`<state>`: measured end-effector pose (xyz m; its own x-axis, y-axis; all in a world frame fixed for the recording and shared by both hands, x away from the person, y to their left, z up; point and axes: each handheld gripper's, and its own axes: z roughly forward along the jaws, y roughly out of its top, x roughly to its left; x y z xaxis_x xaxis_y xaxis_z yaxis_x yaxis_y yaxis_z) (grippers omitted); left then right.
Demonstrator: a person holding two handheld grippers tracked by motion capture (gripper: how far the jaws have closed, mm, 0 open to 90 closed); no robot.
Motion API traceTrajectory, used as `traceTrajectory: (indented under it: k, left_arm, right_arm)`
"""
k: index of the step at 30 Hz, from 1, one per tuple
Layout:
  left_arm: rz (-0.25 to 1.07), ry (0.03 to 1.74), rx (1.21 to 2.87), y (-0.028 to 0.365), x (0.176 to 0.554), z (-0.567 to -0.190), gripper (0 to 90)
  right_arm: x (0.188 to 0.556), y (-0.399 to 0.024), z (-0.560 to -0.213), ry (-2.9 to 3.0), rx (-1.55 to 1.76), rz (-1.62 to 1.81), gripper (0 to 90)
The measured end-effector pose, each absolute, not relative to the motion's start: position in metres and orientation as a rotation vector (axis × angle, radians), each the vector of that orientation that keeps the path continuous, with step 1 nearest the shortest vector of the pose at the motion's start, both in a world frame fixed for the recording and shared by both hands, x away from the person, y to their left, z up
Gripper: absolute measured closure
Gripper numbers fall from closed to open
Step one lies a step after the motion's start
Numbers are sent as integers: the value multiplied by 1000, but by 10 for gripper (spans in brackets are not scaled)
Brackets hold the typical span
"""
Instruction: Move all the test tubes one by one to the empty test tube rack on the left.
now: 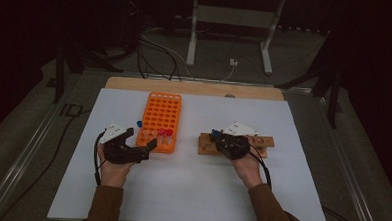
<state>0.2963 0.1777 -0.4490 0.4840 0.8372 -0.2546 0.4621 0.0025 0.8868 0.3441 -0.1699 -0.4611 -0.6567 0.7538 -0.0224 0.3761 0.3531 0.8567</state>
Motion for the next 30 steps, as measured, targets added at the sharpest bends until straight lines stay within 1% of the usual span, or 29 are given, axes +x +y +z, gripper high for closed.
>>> traceTrajectory:
  k: [11, 19, 26, 30]
  left_arm:
    - [419, 1124, 1650, 176, 297, -450, 4]
    - [427, 1078, 1670, 166, 294, -447, 4]
    - [439, 962, 1730, 137, 289, -437, 5]
    - [412, 893, 1765, 117, 286, -435, 5]
  right_arm:
    - [340, -181, -448, 2183, 983, 1289, 765]
    - [332, -194, -422, 2120, 967, 1371, 765]
    - [325, -203, -400, 2080, 952, 1451, 765]
    - [318, -194, -401, 2140, 923, 1453, 764]
